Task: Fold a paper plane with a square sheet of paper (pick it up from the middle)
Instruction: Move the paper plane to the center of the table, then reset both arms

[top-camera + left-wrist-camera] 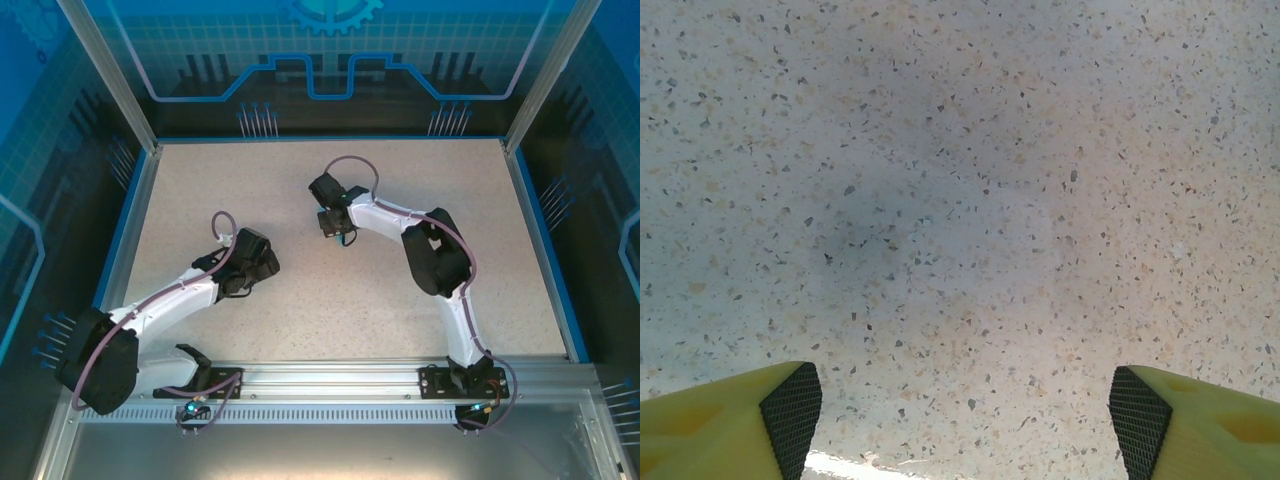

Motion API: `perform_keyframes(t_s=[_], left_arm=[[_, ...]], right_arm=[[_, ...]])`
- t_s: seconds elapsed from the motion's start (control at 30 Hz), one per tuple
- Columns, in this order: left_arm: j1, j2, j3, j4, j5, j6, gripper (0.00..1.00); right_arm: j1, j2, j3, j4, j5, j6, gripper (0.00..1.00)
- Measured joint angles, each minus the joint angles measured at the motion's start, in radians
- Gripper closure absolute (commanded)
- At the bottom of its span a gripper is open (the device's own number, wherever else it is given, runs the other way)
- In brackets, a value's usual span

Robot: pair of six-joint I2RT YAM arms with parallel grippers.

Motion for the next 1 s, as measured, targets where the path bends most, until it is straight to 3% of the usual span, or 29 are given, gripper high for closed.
perform_keyframes(t_s=[0.37, 0.53, 0.8, 1.0], left_arm=[[0.003, 0.000, 0.000, -0.018, -0.011, 0.000, 0.16], [0.008, -0.001, 0.009, -0.045, -0.026, 0.014, 0.13], [0.075, -0.062, 0.078, -0.096, -0.061, 0.070, 0.07], [0.193, -0.128, 0.112, -0.100, -0.083, 0.166, 0.02]], right_arm=[[0.001, 0.021, 0.030, -0.036, -0.049, 0.001, 0.77], [0.001, -0.009, 0.032, -0.059, -0.085, 0.004, 0.68], [-0.003, -0.323, -0.056, -0.042, -0.104, 0.009, 0.39], [-0.077, -0.612, -0.233, 0.008, 0.004, 0.015, 0.17]])
